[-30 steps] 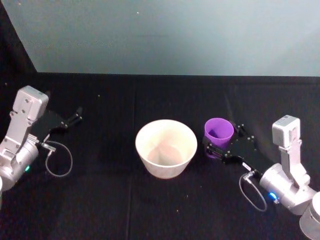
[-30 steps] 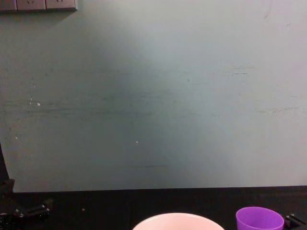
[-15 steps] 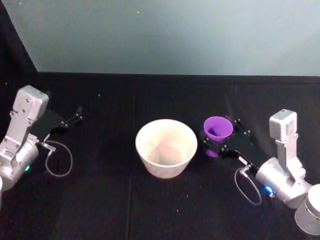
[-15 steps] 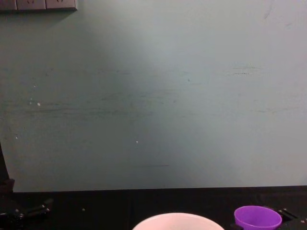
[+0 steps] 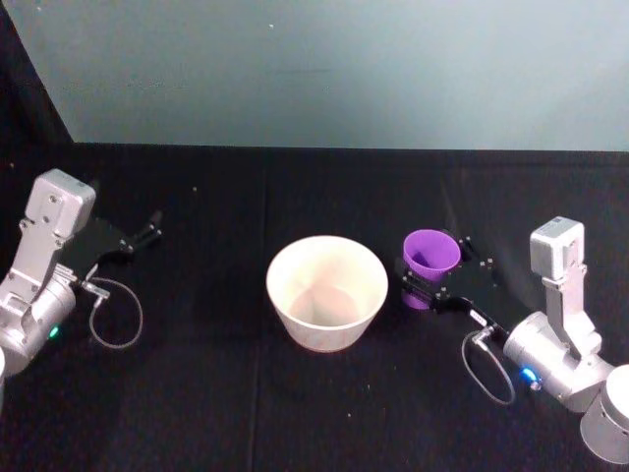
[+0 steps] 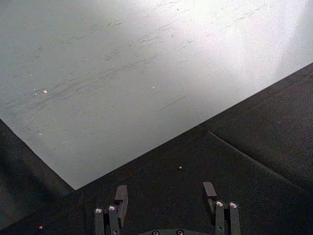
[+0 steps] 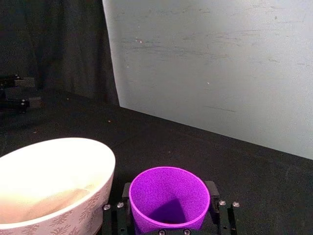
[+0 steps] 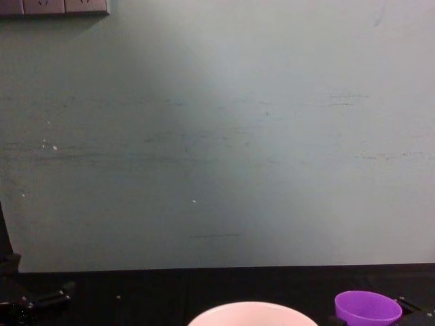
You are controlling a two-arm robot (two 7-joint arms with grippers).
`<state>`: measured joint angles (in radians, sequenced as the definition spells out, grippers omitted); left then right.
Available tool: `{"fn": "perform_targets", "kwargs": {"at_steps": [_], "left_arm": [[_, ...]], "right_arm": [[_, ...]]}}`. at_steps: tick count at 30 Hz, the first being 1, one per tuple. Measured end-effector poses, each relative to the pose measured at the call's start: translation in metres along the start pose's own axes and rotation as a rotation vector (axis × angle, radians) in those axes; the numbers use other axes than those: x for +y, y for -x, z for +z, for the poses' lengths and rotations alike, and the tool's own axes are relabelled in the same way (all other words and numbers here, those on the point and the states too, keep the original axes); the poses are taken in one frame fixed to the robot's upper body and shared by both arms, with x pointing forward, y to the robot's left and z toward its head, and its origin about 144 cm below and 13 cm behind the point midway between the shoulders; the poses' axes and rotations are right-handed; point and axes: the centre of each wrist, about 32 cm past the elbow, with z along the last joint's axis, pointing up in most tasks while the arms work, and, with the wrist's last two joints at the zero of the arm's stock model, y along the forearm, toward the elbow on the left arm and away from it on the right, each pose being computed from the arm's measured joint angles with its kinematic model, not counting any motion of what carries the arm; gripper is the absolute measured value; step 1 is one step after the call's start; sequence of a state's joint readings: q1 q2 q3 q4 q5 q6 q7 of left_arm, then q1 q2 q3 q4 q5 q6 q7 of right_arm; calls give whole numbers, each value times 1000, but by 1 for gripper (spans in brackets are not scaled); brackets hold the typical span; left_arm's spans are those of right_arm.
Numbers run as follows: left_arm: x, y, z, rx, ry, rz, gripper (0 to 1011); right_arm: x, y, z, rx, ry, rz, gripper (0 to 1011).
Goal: Pick up the cup and pour the mung beans from the cup into the bowl.
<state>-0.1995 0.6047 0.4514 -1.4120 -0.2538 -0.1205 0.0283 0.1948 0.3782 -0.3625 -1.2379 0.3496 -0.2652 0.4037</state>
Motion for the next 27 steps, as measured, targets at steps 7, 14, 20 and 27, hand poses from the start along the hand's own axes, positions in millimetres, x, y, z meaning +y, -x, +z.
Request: {"fn": "perform_targets", "kwargs": {"at_steps": [7,14,20,27], "left_arm": [[0,0,0,0,0,0,1000],[0,0,0,0,0,0,1000],[0,0,0,0,0,0,1000],[0,0,0,0,0,0,1000]], "right_arm": [[0,0,0,0,0,-1,790],[0,0,0,-1,-1,-2,759],[-7,0,14,-45,12,-15,742],[-19,-3,55,-81,34,-66,742]]}}
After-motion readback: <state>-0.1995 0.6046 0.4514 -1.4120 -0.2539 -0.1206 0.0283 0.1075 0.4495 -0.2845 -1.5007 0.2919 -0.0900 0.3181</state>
